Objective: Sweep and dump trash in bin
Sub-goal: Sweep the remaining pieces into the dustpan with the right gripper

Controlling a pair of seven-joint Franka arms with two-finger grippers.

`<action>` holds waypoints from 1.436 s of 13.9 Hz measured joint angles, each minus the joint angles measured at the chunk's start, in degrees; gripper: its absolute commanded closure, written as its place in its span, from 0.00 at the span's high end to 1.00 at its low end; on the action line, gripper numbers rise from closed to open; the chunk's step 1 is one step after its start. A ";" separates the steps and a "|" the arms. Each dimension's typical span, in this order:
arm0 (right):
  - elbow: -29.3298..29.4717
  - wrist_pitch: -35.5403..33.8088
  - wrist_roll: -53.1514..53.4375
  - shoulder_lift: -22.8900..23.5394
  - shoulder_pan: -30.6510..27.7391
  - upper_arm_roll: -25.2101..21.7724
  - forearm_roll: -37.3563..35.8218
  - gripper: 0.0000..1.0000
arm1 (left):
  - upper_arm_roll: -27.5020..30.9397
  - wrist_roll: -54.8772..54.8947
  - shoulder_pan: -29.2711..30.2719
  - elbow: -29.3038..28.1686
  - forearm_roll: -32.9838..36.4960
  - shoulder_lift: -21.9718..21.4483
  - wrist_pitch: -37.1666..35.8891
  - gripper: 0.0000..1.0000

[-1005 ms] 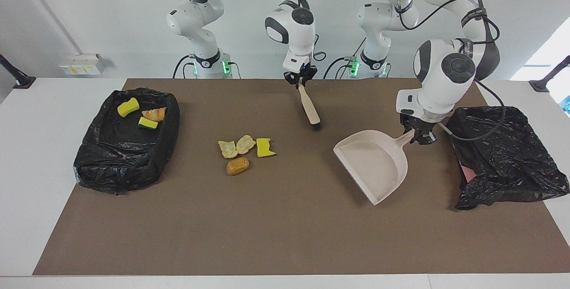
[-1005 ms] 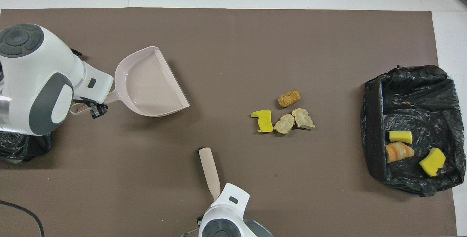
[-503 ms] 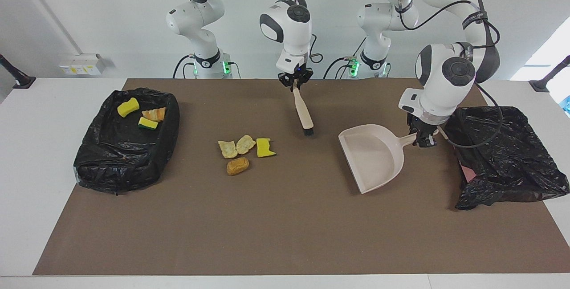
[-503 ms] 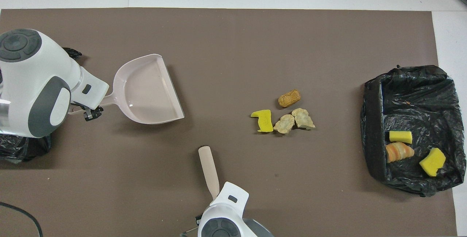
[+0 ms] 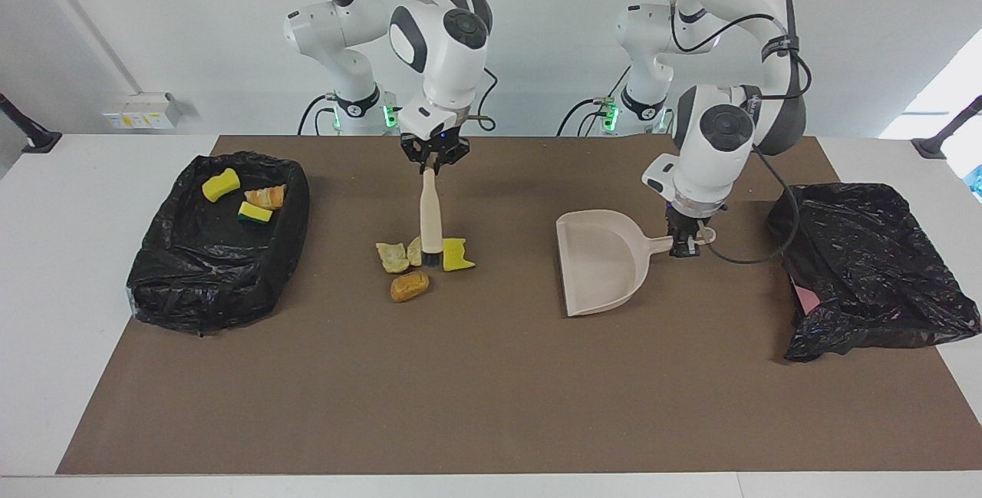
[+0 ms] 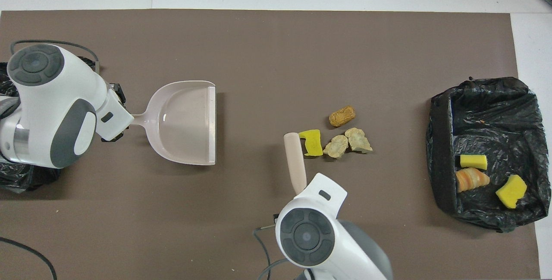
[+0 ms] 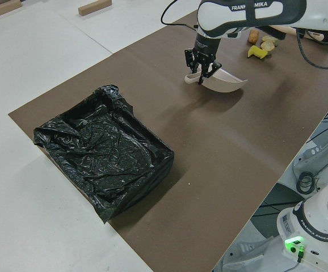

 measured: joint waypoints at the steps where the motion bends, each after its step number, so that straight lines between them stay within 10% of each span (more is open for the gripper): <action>1: 0.54 -1.02 -2.73 0.91 -1.62 -0.01 -1.87 0.00 | -0.07 -3.38 -1.99 -0.39 0.00 -0.01 0.25 0.00; 10: 1.21 3.57 -20.15 5.32 -10.56 0.19 -5.65 0.00 | -0.18 -28.86 -15.34 -3.24 4.36 -0.39 0.74 0.00; 20: -1.16 3.40 -20.06 6.01 -10.05 0.50 -4.66 0.00 | -0.03 -30.78 -15.82 -4.56 4.62 -0.57 1.47 0.00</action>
